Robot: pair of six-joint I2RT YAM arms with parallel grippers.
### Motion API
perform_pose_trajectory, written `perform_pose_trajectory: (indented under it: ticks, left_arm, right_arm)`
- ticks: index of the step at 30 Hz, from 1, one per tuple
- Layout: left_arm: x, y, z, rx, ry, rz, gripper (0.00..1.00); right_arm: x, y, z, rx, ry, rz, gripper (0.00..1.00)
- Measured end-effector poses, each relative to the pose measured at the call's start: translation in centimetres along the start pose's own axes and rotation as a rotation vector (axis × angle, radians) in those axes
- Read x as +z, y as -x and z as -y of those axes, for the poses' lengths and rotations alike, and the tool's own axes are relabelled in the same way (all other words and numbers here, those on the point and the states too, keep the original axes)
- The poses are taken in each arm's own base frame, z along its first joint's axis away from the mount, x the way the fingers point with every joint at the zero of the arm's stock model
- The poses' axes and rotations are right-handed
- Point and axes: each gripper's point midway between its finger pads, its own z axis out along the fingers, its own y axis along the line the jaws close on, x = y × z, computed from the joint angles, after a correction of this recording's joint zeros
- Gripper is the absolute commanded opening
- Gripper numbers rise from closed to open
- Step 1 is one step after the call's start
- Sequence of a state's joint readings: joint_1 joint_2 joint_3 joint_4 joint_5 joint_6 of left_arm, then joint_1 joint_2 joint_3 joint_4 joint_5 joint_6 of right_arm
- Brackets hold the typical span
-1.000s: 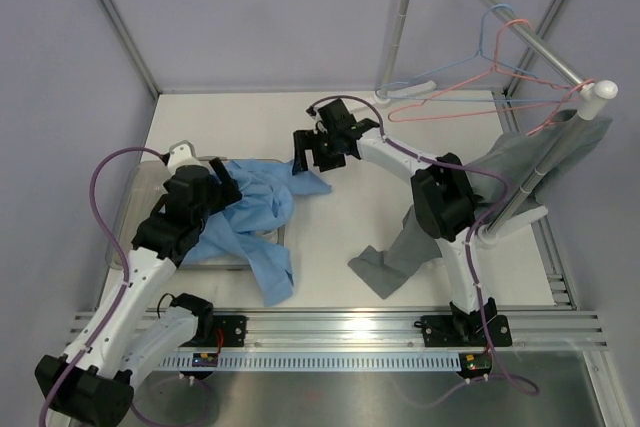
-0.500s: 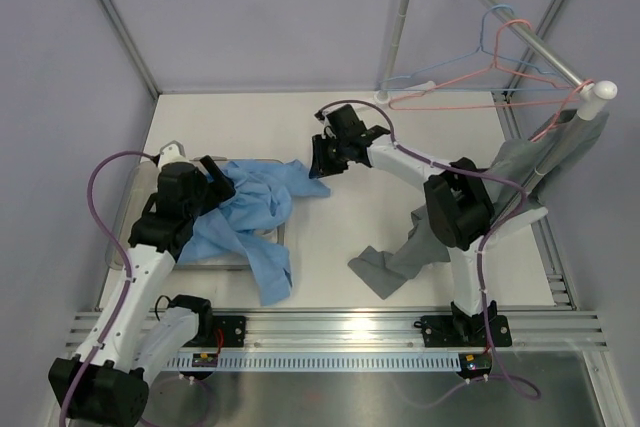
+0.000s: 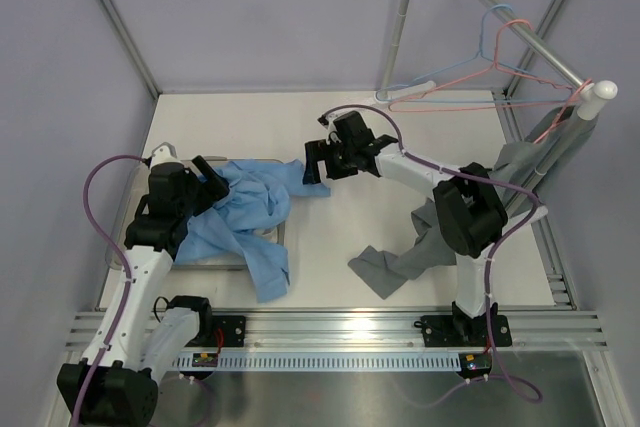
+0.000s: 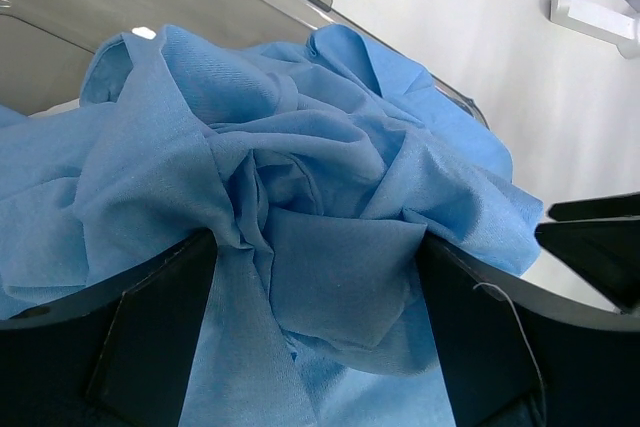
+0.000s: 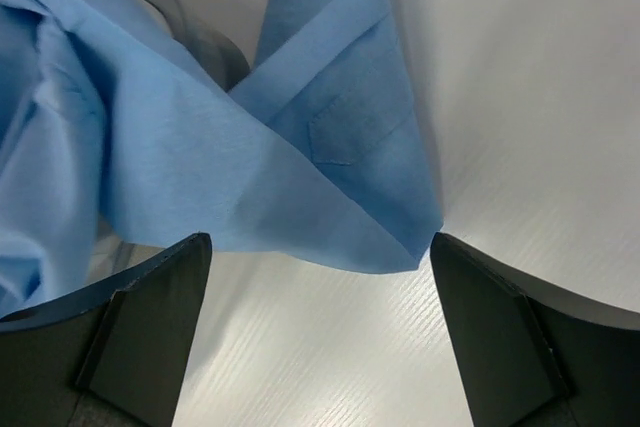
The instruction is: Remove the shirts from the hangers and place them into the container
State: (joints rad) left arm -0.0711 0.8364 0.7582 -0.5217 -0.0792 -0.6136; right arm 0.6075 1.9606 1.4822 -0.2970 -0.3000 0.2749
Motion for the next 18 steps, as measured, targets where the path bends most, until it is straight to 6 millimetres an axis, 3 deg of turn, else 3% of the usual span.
perform_pose_trajectory:
  ticks: [6, 9, 13, 16, 17, 18]
  left_arm:
    - [-0.1, 0.0, 0.0, 0.001, -0.004, 0.001, 0.84]
    - [-0.1, 0.0, 0.1, 0.000, -0.009, -0.003, 0.84]
    - [0.0, -0.3, 0.1, 0.000, -0.014, -0.010, 0.84]
    - [0.1, -0.4, 0.0, 0.000, -0.014, -0.014, 0.84]
    - [0.1, -0.4, 0.0, -0.001, -0.015, -0.014, 0.84]
    - [0.1, -0.4, 0.0, -0.001, -0.017, -0.014, 0.84]
  right_arm:
    - [1.8, -3.6, 1.9, 0.012, -0.026, -0.079, 1.00]
    - [2.4, -3.9, 2.1, 0.007, -0.021, -0.090, 0.96]
    - [3.9, -4.3, 2.4, 0.009, -0.010, -0.110, 0.84]
    - [4.7, -4.7, 2.4, 0.013, -0.003, -0.123, 0.61]
    - [4.9, -4.8, 2.4, 0.013, -0.003, -0.128, 0.43]
    - [5.0, -4.9, 2.4, 0.011, -0.002, -0.130, 0.32]
